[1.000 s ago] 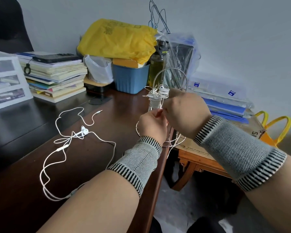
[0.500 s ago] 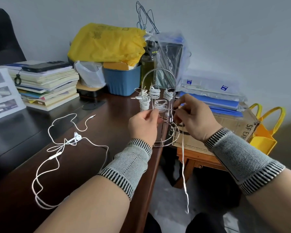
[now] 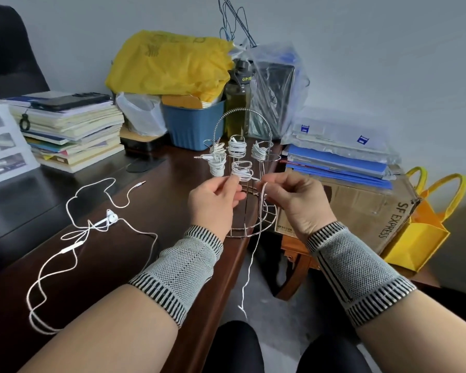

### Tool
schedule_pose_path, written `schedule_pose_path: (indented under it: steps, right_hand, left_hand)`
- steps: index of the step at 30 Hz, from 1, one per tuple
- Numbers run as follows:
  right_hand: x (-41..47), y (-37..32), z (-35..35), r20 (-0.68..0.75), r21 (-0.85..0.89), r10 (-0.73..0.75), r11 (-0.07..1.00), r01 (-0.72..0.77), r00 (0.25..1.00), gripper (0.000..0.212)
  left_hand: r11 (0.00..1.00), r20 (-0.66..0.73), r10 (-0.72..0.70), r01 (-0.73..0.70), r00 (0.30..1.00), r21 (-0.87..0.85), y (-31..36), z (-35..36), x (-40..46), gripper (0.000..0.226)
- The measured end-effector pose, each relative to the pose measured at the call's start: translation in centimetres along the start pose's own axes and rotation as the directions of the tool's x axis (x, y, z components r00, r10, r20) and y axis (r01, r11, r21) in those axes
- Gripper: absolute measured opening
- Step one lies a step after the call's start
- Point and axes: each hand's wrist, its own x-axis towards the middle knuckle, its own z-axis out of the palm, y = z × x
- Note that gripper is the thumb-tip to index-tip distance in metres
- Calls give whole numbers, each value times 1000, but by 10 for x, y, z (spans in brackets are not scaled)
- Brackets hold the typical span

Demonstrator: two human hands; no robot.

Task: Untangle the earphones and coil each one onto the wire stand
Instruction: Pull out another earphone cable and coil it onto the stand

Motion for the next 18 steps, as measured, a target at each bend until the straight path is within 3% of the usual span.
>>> schedule_pose_path:
  steps: [9, 13, 15, 18]
  right_hand:
    - [9, 0, -3, 20, -68, -132, 989, 133, 991, 12]
    - [14, 3, 0, 9, -21, -119, 993, 119, 993, 9]
    - [19, 5, 2, 12, 25, -76, 997, 76, 997, 8]
    - [22, 9, 3, 14, 83, -16, 996, 15, 1000, 13]
  left_hand:
    - [998, -11, 48, -48, 999, 52, -1, 3, -3, 13]
    - [998, -10, 61, -61, 998, 14, -1, 2, -3, 14]
    - [987, -6, 115, -114, 993, 110, -3, 2, -1, 30]
    - [905, 11, 166, -157, 986, 394, -6, 2, -3, 42]
